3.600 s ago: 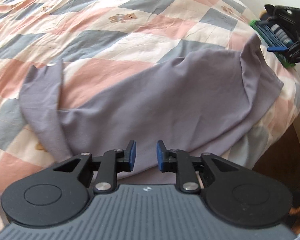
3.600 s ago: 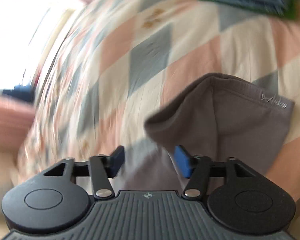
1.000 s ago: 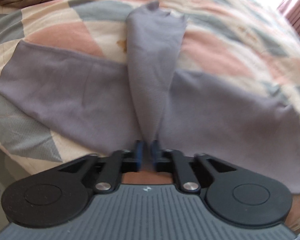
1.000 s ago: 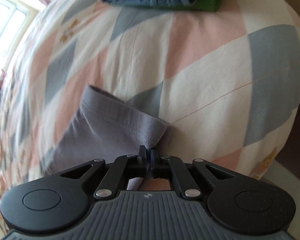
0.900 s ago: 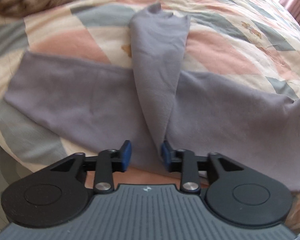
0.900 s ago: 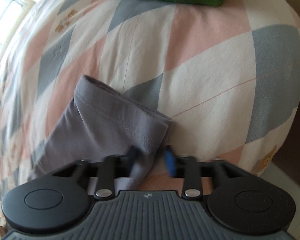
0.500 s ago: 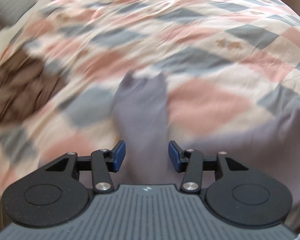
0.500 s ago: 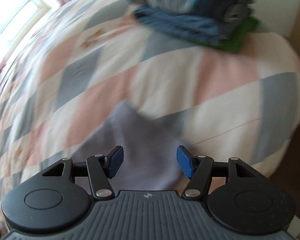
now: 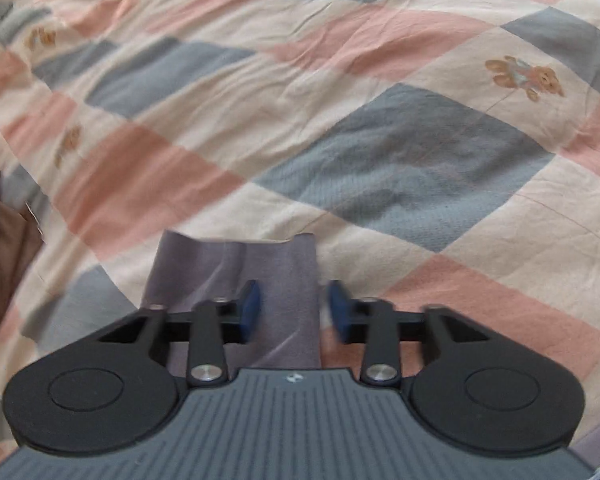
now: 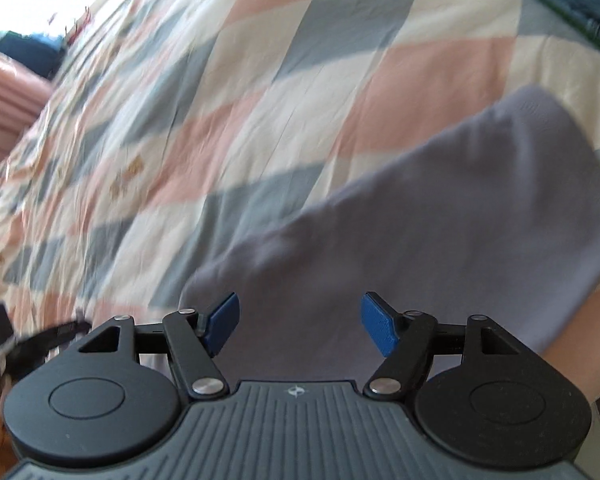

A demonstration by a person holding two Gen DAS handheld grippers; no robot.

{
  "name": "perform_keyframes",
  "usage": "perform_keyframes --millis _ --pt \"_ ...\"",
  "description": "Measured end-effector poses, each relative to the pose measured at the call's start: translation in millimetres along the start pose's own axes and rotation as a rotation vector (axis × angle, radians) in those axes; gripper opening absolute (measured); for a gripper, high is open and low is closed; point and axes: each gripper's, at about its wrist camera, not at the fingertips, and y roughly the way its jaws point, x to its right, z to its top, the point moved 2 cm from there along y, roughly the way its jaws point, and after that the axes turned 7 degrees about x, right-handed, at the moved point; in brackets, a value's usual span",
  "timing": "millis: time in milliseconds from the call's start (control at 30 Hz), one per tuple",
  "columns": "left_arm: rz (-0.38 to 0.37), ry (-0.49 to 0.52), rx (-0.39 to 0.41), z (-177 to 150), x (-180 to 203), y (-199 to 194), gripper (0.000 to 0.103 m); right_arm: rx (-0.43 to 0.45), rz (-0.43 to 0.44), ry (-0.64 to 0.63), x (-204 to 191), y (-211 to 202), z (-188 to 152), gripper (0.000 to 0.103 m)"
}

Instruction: Fold clothes

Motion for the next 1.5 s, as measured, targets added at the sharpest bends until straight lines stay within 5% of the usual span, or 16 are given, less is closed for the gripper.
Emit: perform_keyframes --millis 167,333,400,533,667,767,967,1067,1167,1367,1500 --pt "-0.06 -0.342 0.191 -18 -89 -71 0.002 -0.054 -0.021 0.058 -5 9 -13 0.07" --pt "-0.015 -0.731 0.332 -98 -219 -156 0.001 -0.082 -0.027 0.063 -24 20 -16 0.07" --pt "0.04 -0.864 0.294 -144 -262 -160 0.001 -0.096 -0.021 0.054 -37 26 -20 0.07" --pt "0.074 -1.146 0.07 -238 -317 -123 0.0 -0.142 0.005 -0.019 -74 41 -36 0.07" --pt "0.031 -1.329 0.051 -288 -332 -124 0.002 -0.227 0.056 -0.227 -128 50 -73 0.07" --pt "-0.048 -1.355 0.061 -293 -327 -127 0.011 -0.296 0.135 -0.367 -164 49 -112 0.069" --pt "-0.156 -1.41 0.051 -282 -315 -103 0.013 -0.217 0.23 -1.18 -243 24 -228 0.054" --pt "-0.172 -1.386 0.027 -275 -312 -91 0.013 -0.148 0.279 -1.459 -258 16 -279 0.05" --pt "-0.175 -1.362 0.015 -273 -311 -85 0.013 -0.108 0.305 -1.625 -264 18 -317 0.046" --pt "-0.186 -1.37 0.022 -276 -316 -77 0.014 -0.025 0.21 -1.891 -255 45 -366 0.034" --pt "-0.202 -1.374 0.029 -275 -320 -73 0.011 0.047 0.159 -1.99 -247 59 -374 0.002"
